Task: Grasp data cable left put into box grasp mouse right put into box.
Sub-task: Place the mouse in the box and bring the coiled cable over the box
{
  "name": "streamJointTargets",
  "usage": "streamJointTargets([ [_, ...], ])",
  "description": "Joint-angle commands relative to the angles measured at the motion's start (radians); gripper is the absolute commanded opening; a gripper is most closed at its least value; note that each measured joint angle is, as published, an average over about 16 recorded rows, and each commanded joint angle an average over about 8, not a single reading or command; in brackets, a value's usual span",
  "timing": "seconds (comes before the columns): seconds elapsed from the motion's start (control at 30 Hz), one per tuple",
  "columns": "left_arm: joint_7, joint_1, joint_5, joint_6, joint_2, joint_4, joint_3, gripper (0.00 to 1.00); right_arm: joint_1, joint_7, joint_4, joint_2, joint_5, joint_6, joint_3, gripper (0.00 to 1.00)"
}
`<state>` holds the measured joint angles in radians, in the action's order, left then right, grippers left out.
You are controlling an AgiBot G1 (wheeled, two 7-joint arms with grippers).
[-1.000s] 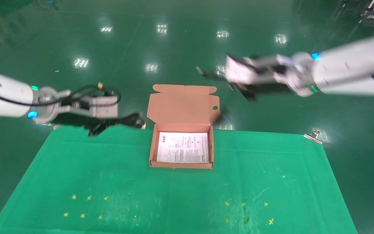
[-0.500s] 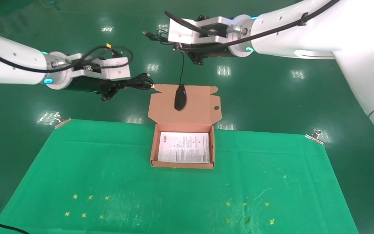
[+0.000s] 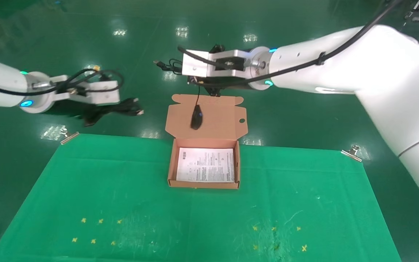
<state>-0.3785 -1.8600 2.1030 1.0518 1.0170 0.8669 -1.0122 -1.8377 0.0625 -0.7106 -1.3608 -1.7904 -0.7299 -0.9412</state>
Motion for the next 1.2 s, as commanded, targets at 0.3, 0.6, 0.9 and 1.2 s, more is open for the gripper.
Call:
streamJointTargets([
  [0.3,-0.082,-0.019,0.081,0.051,-0.024,0.027,-0.024,0.00,0.032,0.032,-0.024,-0.009,0.098,0.055,-0.132,0.00],
  [0.6,-0.099,-0.014,0.088,0.055,-0.031,0.049,-0.026,0.00,0.058,0.113,-0.009,-0.009,0.191,0.103,-0.247,0.00],
  [0.9,-0.105,-0.012,0.091,0.056,-0.033,0.057,-0.026,0.00,0.089,0.209,0.068,-0.011,0.221,0.118,-0.361,0.00],
  [1.2,-0.107,-0.012,0.092,0.057,-0.034,0.059,-0.026,0.00,0.106,0.272,0.088,-0.012,0.234,0.135,-0.445,0.38],
])
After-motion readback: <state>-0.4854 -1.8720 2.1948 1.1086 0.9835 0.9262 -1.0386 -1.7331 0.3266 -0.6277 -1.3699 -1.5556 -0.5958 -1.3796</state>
